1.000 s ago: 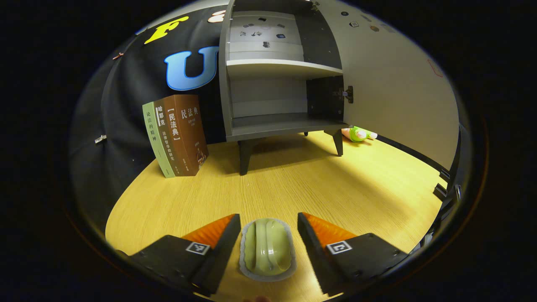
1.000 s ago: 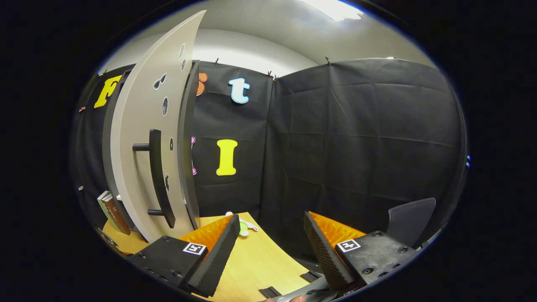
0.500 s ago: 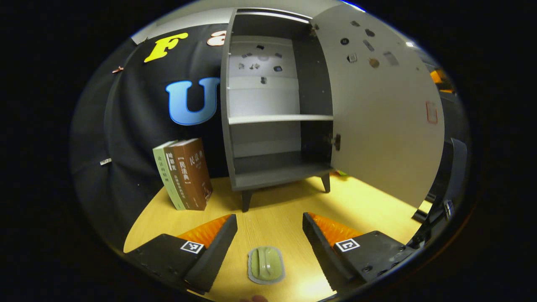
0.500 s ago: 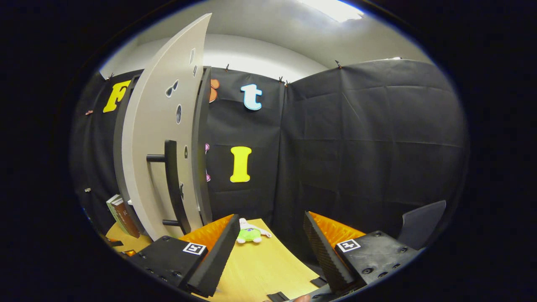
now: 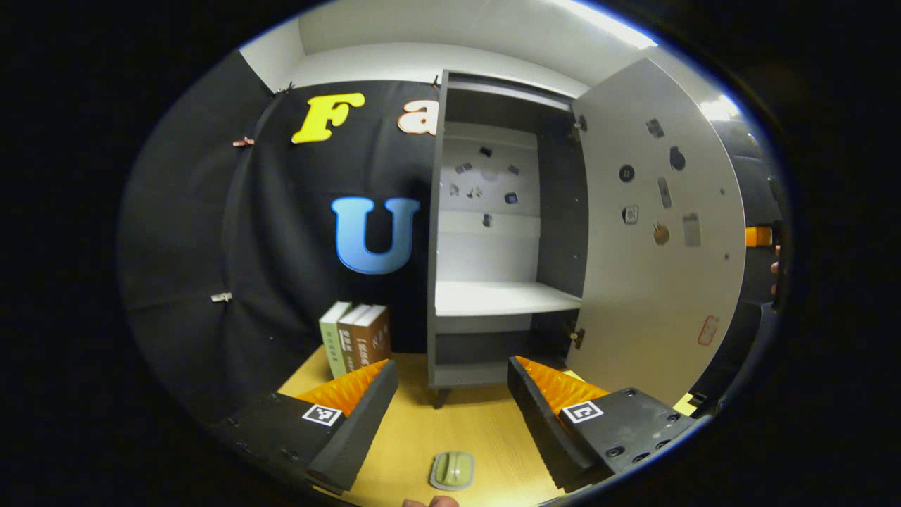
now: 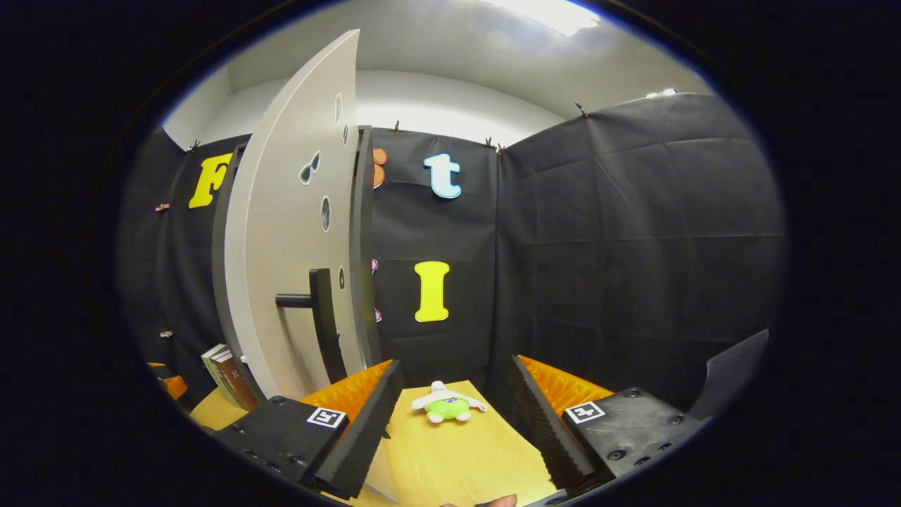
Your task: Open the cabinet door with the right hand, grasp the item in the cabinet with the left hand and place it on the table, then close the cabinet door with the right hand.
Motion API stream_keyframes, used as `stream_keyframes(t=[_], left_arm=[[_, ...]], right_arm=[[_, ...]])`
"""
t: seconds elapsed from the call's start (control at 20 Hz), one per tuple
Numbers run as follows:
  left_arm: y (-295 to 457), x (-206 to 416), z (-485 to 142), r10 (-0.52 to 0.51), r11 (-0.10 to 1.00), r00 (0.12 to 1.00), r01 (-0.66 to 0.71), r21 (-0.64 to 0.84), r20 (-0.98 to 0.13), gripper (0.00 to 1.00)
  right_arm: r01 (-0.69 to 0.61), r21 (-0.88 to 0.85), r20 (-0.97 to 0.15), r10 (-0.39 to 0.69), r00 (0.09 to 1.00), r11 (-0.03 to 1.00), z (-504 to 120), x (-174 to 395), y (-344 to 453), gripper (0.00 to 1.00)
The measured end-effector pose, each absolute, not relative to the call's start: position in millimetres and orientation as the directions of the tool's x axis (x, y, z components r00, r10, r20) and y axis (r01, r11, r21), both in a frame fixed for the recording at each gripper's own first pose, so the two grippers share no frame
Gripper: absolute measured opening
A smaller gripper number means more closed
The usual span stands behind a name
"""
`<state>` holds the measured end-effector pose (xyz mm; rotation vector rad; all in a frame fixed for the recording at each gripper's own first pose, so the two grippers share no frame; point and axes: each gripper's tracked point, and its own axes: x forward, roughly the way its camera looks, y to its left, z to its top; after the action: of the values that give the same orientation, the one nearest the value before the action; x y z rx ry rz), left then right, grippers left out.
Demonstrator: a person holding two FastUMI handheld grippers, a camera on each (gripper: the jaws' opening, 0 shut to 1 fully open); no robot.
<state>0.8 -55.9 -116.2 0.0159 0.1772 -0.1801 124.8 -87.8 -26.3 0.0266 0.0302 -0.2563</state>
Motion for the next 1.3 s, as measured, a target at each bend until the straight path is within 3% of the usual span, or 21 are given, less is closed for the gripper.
stream_keyframes(t=[0.4, 0.55, 0.65, 0.8, 1.3], left_arm=[[-33, -17, -44, -0.168, 0.986, 0.976, 0.168, -0.008, -0.137, 0.99], [-25, -20, -43, -0.159, 0.987, 0.978, 0.162, 0.015, -0.135, 0.99], [-26, -23, -46, -0.161, 0.986, 0.977, 0.166, 0.02, -0.141, 0.98], [-25, -25, -47, -0.168, 0.985, 0.976, 0.173, 0.024, -0.142, 0.99], [-22, -25, -44, -0.18, 0.982, 0.974, 0.186, 0.037, -0.134, 0.98]], right_arm=[[0.239, 0.047, -0.018, -0.238, 0.971, 0.97, -21, 128, -80, 0.96], [0.242, 0.044, -0.018, -0.242, 0.97, 0.969, -21, 127, -73, 0.93], [0.242, 0.033, -0.013, -0.242, 0.97, 0.97, -20, 127, -67, 1.0], [0.229, 0.043, -0.016, -0.228, 0.974, 0.973, -22, 127, -54, 0.97], [0.119, 0.114, -0.038, -0.115, 0.993, 0.986, -29, 127, 14, 0.97]])
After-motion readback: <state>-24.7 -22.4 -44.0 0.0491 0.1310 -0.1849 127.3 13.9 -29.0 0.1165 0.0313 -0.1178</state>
